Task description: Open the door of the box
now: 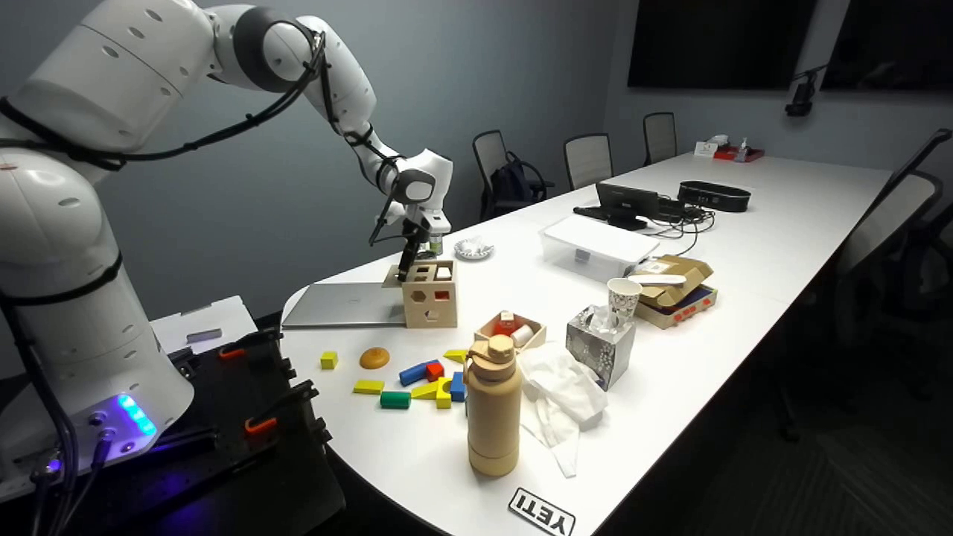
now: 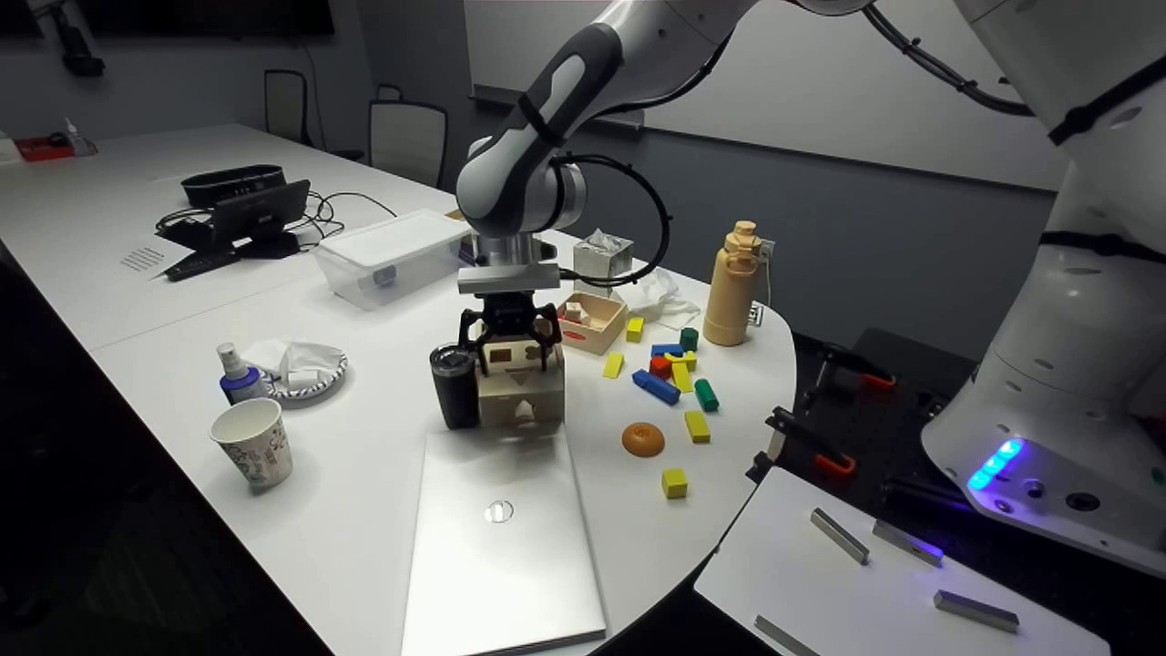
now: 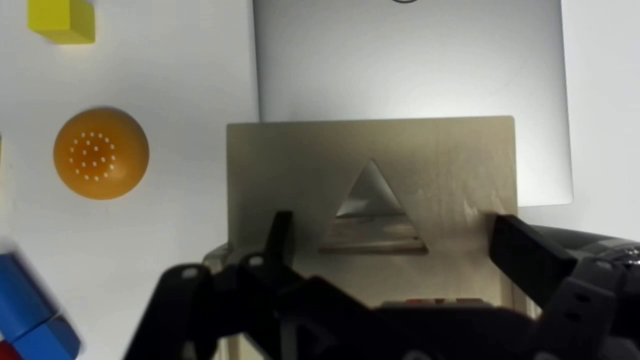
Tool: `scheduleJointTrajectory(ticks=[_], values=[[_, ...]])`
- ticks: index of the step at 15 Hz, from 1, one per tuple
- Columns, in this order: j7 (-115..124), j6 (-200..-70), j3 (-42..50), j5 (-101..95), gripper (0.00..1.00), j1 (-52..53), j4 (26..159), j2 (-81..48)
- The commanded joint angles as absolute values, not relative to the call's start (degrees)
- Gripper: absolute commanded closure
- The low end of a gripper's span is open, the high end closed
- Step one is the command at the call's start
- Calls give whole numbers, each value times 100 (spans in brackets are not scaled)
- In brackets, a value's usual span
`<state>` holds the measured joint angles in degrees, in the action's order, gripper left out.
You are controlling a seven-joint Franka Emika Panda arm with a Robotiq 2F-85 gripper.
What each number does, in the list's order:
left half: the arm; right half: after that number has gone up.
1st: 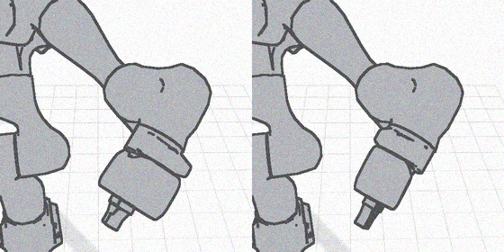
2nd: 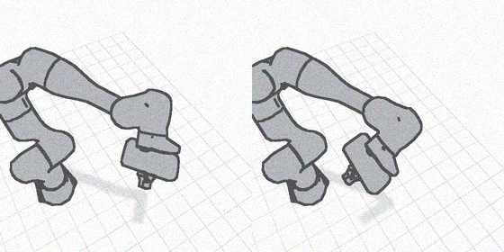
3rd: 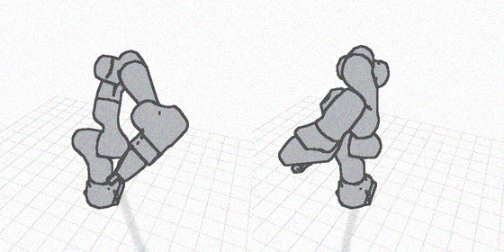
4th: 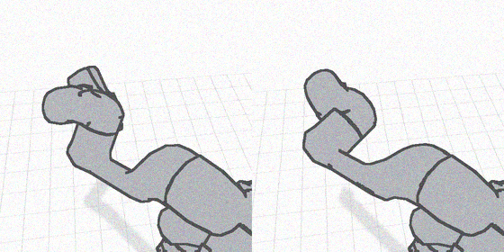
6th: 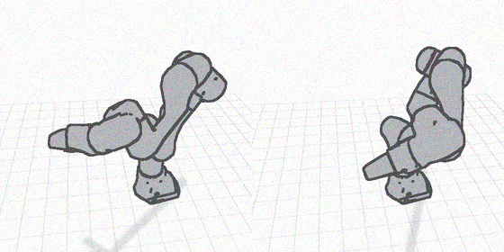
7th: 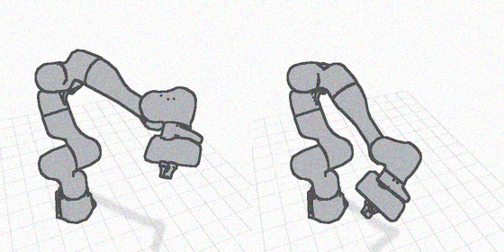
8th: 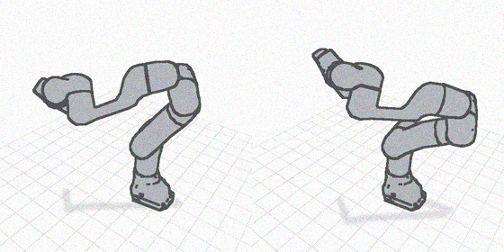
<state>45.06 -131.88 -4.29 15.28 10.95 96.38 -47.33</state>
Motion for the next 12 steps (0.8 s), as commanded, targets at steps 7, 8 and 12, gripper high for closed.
scheduleJointTrajectory(ticks=[7,8,12], values=[[4262,-12833,-619,1880,0,1006,9438,-4966],[4224,-12818,-625,1914,0,992,9441,-4958],[4323,-12925,-555,1951,0,989,9538,-4805]])
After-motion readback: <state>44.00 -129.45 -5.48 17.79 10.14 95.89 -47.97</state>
